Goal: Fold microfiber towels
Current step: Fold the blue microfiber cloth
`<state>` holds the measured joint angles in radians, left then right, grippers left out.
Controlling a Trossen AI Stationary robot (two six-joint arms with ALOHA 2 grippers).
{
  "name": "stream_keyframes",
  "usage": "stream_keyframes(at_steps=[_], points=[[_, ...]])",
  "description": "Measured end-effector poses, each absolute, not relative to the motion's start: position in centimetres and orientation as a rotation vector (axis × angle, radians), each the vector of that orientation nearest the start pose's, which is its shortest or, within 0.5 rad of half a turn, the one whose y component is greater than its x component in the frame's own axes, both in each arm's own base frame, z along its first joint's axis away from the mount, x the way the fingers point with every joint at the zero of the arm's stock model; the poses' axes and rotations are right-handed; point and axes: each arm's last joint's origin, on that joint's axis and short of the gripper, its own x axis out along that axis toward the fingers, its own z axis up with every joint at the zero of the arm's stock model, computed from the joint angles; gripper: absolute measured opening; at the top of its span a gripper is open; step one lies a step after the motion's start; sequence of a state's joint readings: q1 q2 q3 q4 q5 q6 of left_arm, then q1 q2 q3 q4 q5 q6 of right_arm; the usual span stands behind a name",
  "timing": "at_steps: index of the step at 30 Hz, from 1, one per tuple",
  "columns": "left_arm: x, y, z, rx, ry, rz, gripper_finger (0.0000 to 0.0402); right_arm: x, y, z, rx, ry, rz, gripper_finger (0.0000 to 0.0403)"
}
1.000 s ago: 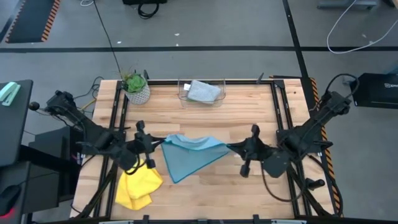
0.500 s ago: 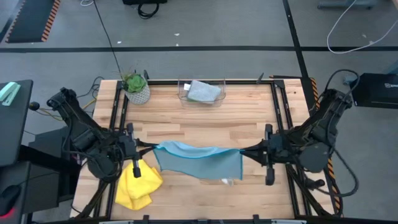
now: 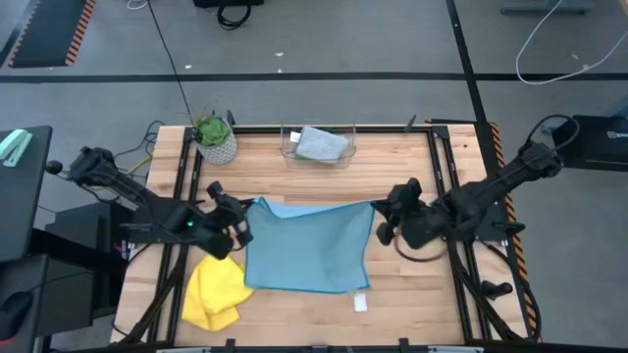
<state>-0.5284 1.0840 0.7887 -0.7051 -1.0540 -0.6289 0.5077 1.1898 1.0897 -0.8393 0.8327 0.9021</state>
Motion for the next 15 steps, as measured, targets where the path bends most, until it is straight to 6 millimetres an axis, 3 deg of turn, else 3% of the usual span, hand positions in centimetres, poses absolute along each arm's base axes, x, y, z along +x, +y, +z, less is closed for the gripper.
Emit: stream_keyframes(at_steps=[7,15], points=[[17.9,-4.7,19.5,0.059,0.537,0.774,0.0007,20.5,5.8,25.2,0.284,0.612,-0.71,0.0009],[17.4,-1.9,16.1,0.041,0.588,0.842,0.0039,20.8,3.0,21.8,0.255,0.659,-0.767,0.0009]])
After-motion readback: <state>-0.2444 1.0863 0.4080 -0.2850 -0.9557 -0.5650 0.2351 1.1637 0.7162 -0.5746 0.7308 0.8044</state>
